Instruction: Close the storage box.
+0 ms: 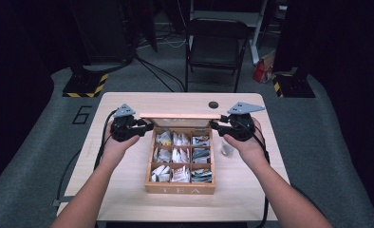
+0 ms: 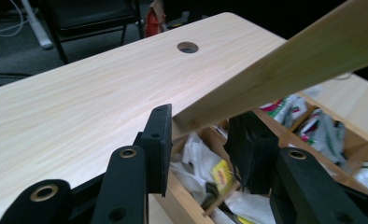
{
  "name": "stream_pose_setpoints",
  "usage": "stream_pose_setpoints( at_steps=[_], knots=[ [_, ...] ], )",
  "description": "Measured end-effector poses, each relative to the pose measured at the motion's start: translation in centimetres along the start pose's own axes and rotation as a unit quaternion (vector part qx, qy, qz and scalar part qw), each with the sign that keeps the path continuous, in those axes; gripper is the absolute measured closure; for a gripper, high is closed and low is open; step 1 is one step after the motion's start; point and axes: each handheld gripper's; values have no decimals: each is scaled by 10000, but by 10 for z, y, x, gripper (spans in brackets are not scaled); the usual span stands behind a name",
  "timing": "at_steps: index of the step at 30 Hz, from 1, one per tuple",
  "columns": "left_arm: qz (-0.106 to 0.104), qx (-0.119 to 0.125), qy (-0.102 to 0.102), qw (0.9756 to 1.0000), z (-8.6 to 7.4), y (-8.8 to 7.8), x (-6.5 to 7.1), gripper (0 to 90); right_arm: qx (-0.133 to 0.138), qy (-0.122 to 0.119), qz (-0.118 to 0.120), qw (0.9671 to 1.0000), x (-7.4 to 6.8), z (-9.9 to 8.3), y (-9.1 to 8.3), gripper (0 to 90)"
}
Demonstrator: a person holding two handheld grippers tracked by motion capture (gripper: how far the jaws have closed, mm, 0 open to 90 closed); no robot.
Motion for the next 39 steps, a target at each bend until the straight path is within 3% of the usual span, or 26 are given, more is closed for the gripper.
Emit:
stream_pose_setpoints(
  at_steps=[11, 17, 22, 30, 39],
  knots=[
    [-15, 81, 195, 9998, 0, -33, 13, 579, 42, -63, 0, 10000, -6, -9, -2, 580],
    [-14, 197, 303, 9993, 5, -48, 22, 570, 81, 35, 37, 10000, -10, -15, -3, 572],
    [-74, 303, 229, 9993, 6, -58, 26, 571, 43, -110, 16, 9999, -14, -20, -4, 570],
    [-117, 416, 252, 9987, 2, -66, 31, 573, 32, -132, 23, 9999, -19, -27, -5, 565],
    [-89, 321, 383, 9987, -4, -70, 36, 572, 75, -154, 36, 9998, -22, -37, -5, 560]
  ],
)
Point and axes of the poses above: each handheld gripper's, and its own axes: y roughly forward along the jaws, z roughly out of its top, x roughly to its right, and after that the axes turned 12 degrees about z, right-handed
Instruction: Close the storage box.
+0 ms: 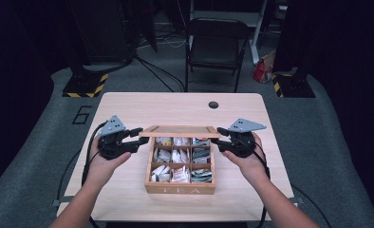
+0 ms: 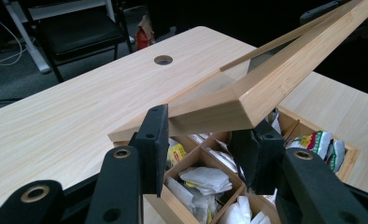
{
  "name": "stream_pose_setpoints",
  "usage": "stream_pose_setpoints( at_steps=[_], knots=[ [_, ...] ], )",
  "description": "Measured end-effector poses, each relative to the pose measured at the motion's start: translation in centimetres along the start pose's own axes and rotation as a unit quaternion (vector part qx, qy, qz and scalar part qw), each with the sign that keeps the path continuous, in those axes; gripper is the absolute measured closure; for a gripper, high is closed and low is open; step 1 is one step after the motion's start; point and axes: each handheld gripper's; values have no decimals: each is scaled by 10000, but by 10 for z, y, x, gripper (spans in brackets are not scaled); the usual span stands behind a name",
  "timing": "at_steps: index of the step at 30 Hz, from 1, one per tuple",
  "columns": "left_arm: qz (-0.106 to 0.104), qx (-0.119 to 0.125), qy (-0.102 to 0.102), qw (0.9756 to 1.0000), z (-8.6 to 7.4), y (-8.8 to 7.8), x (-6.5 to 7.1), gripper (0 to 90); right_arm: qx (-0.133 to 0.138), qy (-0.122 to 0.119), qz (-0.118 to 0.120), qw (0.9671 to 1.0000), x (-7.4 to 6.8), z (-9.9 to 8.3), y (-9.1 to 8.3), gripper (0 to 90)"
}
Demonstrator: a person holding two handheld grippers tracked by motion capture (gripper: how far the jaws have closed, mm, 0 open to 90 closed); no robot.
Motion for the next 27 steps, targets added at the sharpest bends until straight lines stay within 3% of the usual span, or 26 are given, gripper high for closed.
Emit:
stream_pose_setpoints(
  at_steps=[11, 27],
  knots=[
    [32, 30, 46, 10000, -10, -3, 6, 570, -18, -81, -24, 10000, -5, -11, 1, 558],
    [115, 179, 172, 9996, -41, -7, 21, 562, -72, -254, 15, 9997, -20, -37, -4, 529]
  ],
)
Point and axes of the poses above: each handheld gripper's, and its own axes: y roughly forward along the jaws, z roughly out of its top, x roughly to its right, and after that the axes turned 12 degrees about z, right-handed
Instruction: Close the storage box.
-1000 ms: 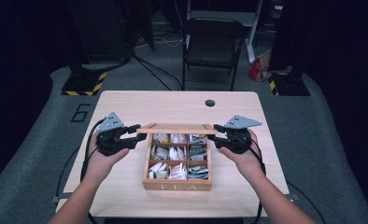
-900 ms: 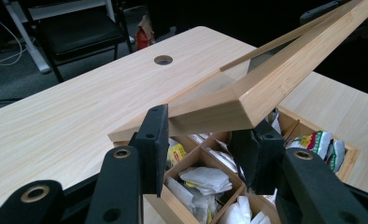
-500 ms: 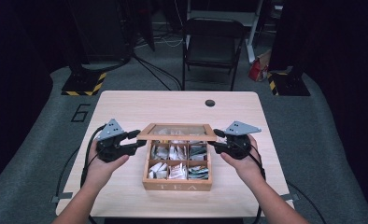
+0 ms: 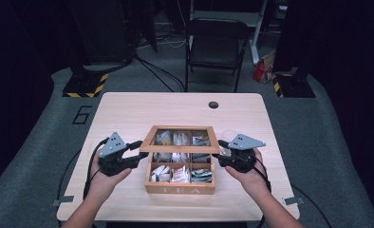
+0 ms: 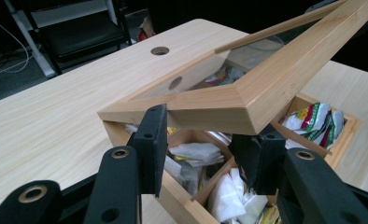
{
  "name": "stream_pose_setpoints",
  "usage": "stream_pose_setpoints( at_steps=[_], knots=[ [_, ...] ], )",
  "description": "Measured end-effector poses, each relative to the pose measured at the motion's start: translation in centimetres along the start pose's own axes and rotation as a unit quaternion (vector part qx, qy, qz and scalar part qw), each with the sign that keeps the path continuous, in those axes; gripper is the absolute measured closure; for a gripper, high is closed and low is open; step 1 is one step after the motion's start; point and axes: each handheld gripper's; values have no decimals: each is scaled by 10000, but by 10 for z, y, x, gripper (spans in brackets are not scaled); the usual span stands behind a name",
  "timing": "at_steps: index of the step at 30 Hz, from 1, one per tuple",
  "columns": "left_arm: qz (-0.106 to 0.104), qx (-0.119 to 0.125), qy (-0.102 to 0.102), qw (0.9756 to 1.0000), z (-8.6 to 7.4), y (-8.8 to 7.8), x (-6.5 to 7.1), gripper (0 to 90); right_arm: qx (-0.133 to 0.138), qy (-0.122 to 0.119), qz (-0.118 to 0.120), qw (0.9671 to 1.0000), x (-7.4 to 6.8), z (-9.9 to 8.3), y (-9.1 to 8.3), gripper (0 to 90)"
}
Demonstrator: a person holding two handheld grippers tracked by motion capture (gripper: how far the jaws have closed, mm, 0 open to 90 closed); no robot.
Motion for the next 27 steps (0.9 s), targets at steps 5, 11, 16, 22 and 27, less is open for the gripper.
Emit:
stream_pose_setpoints(
  at_steps=[5, 11, 16, 22, 27],
  knots=[
    [1, -38, 2, 10000, -6, -1, 3, 559, 25, -1, 50, 10000, -8, -7, -4, 529],
    [-84, -105, -17, 9999, -14, -2, 5, 558, 42, 41, 128, 9999, -19, -16, -11, 529],
    [-71, -156, 17, 9999, -20, -3, 8, 561, 6, -18, 132, 9999, -26, -20, -18, 530],
    [-132, -180, 24, 9997, -28, -6, 11, 566, 65, 50, 215, 9997, -34, -27, -26, 544],
    [-153, -232, 57, 9996, -36, -6, 14, 564, 131, 25, 243, 9996, -41, -31, -28, 569]
  ],
)
Point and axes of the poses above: each handheld gripper's, and its own axes: y roughly forward along the jaws, z roughly out of its top, x roughly to its right, and after that the axes turned 12 degrees about z, right-handed
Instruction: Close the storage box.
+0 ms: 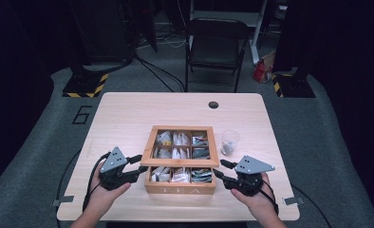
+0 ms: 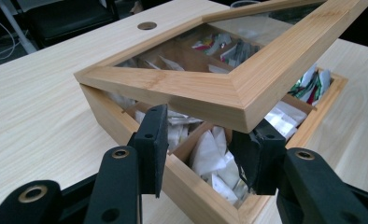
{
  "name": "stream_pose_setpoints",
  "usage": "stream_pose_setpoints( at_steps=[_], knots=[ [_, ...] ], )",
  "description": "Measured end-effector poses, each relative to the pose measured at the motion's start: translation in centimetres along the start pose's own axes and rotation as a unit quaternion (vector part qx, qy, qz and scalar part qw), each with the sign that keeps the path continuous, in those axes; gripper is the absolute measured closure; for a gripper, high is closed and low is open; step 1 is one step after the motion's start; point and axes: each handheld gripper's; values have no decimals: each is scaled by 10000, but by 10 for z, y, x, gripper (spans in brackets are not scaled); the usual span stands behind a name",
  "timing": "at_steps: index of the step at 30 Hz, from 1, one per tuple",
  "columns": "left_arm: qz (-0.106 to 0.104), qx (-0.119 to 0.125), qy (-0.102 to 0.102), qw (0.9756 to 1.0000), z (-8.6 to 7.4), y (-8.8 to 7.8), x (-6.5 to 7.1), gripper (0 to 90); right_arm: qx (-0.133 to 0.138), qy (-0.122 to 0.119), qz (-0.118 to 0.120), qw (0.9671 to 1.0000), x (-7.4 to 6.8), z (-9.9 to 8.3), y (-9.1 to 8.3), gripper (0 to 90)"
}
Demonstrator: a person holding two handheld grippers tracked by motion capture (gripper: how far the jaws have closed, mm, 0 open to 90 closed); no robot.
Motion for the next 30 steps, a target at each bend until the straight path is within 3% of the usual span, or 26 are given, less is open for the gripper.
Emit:
stream_pose_setpoints(
  at_steps=[7, 20, 26, 30],
  knots=[
    [-39, -49, 36, 10000, -6, 0, 2, 563, -59, -78, 42, 9999, -4, -3, 0, 606],
    [-168, -270, 138, 9994, -23, -4, 10, 549, -169, 157, 122, 9997, -7, -25, 9, 606],
    [-225, -293, 71, 9993, -31, -7, 10, 548, -268, 180, 134, 9994, -8, -32, 12, 607],
    [-271, -437, 68, 9987, -35, -6, 12, 549, -353, 249, 150, 9990, -8, -39, 15, 607]
  ],
)
Point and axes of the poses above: each handheld gripper's, and its own axes: y roughly forward along the jaws, z roughly out of its top, x roughly to its right, and after that the axes turned 12 degrees about z, right-handed
